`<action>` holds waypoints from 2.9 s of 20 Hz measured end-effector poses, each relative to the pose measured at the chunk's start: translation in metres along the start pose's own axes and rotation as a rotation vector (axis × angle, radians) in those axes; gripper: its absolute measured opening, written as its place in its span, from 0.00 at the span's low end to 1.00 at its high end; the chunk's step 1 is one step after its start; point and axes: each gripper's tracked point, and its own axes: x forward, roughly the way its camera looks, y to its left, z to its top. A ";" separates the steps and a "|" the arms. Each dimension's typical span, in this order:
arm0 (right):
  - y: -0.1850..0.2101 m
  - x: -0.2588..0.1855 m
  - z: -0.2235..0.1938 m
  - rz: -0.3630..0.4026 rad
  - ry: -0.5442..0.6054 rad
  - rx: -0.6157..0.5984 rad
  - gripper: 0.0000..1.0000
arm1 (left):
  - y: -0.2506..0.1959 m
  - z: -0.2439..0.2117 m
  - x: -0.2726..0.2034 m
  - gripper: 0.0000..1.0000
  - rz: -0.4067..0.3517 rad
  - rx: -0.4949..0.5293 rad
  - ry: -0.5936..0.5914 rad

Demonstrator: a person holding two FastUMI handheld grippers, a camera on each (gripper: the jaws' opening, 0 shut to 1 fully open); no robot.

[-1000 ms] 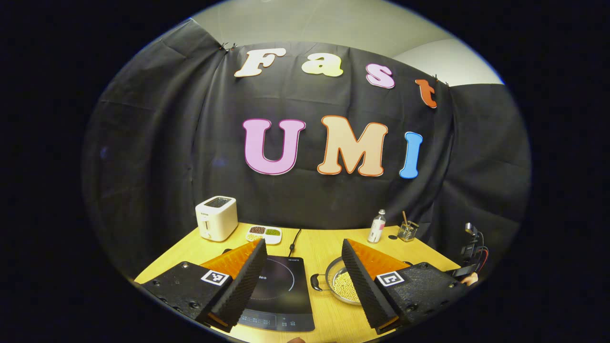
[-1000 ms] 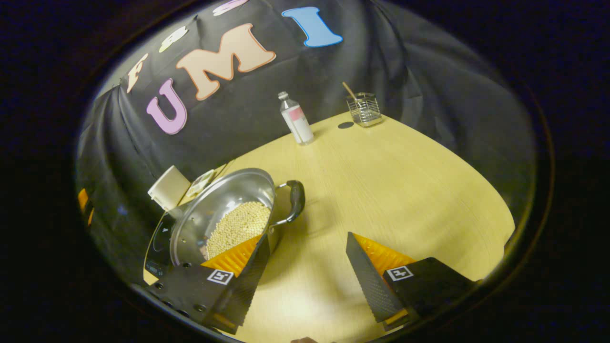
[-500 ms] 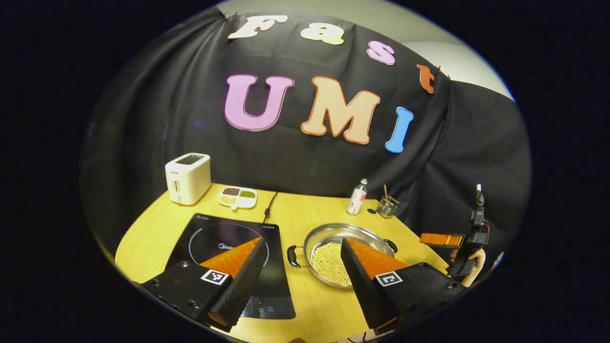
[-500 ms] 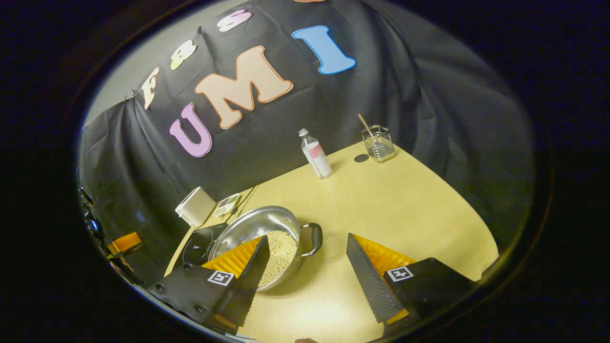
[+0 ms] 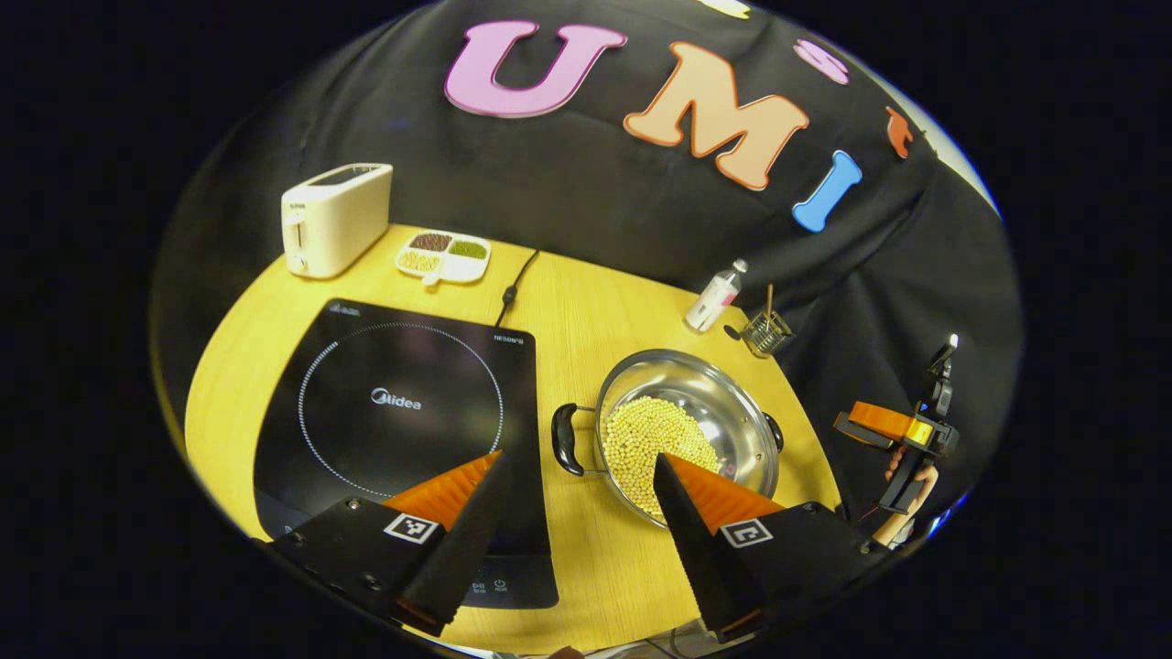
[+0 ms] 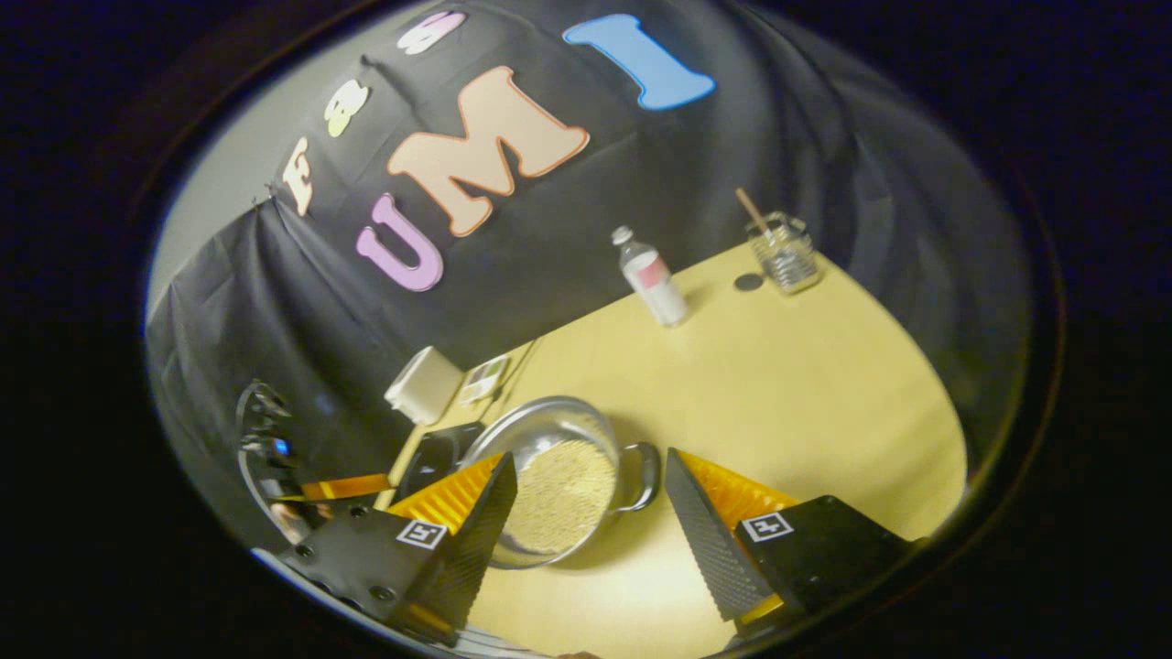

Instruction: First push the handle of the pot to place it horizontally, then grasp the pot with both hands and set it on the induction cooktop.

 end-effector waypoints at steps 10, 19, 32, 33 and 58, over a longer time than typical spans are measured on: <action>-0.043 0.066 -0.026 -0.057 0.179 0.042 0.99 | 0.015 -0.011 0.067 0.97 0.020 -0.045 0.167; -0.053 0.089 -0.048 -0.058 0.254 0.021 0.99 | -0.002 -0.014 0.092 0.98 -0.007 -0.038 0.224; -0.064 0.115 -0.077 -0.072 0.359 0.009 0.98 | 0.003 -0.017 0.117 0.88 0.120 0.110 0.273; -0.065 0.114 -0.081 -0.076 0.369 0.002 0.98 | 0.003 -0.018 0.118 0.88 0.128 0.129 0.274; -0.073 0.117 -0.096 -0.062 0.391 0.088 0.56 | -0.002 -0.040 0.138 0.56 0.065 0.002 0.318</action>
